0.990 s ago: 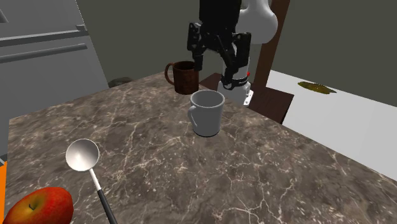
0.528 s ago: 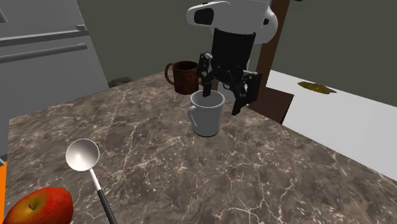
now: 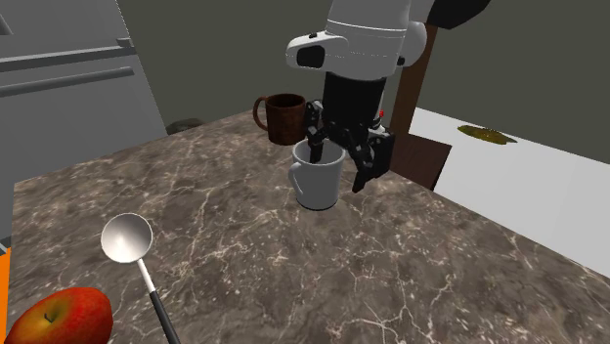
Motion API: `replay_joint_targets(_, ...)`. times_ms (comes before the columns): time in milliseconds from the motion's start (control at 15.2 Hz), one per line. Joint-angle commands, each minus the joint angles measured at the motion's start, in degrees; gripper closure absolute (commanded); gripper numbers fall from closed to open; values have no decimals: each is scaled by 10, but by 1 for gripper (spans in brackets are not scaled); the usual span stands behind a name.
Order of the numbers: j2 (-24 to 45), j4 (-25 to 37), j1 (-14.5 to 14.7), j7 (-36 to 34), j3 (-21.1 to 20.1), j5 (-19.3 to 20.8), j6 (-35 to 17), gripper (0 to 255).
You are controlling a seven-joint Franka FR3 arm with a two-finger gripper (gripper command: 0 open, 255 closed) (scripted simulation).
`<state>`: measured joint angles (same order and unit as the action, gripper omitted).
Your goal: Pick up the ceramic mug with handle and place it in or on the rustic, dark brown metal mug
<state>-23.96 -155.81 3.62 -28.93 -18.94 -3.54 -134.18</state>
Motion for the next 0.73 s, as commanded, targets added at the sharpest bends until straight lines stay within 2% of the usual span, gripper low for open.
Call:
replay_joint_targets(0,1,0,0,-1,0,0,-1,0)
replay_joint_targets(198,1,0,0,-1,0,0,-1,0)
replay_joint_targets(264,1,0,0,-1,0,0,-1,255)
replay_joint_targets(660,1,0,0,-1,0,0,-1,255)
